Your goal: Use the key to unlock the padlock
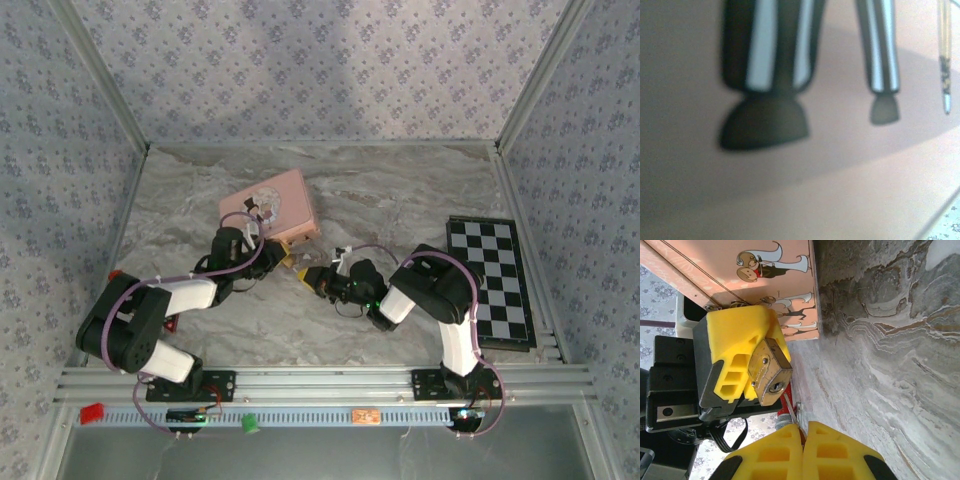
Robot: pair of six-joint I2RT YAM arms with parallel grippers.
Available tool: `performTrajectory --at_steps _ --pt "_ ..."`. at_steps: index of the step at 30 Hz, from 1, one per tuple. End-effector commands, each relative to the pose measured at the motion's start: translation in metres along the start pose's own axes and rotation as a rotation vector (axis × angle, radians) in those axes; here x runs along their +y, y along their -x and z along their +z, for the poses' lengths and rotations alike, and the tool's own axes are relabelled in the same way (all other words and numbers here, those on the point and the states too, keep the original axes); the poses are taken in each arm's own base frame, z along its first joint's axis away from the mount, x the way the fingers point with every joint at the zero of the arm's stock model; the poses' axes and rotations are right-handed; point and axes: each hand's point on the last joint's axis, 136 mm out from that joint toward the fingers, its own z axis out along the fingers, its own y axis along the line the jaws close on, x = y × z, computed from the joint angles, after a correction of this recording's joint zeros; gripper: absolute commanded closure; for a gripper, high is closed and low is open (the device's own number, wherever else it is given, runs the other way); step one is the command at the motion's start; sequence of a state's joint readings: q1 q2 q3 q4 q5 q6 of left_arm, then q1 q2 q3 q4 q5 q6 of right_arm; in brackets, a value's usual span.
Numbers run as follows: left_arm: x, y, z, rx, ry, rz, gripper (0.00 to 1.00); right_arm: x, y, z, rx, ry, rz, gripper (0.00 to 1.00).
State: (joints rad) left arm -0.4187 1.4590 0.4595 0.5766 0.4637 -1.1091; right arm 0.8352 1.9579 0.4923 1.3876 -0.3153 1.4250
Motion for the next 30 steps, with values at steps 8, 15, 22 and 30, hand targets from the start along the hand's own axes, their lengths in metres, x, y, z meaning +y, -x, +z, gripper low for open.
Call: performTrajectory --at_steps 8,15,22,30 --pt "0.006 -0.015 -0.006 0.07 0.008 -0.132 0.93 0.01 0.003 0.005 0.005 0.029 -0.018 1.0" --pt "0.006 -0.016 -0.005 0.07 0.001 -0.132 0.92 0.014 0.003 0.007 0.008 0.041 -0.019 1.0" --pt "0.001 -0.016 -0.005 0.07 -0.021 -0.127 0.92 0.016 0.004 0.008 0.012 0.046 -0.012 1.0" --pt "-0.005 -0.016 -0.006 0.067 -0.044 -0.122 0.92 0.02 0.007 0.008 0.006 0.057 -0.005 1.0"
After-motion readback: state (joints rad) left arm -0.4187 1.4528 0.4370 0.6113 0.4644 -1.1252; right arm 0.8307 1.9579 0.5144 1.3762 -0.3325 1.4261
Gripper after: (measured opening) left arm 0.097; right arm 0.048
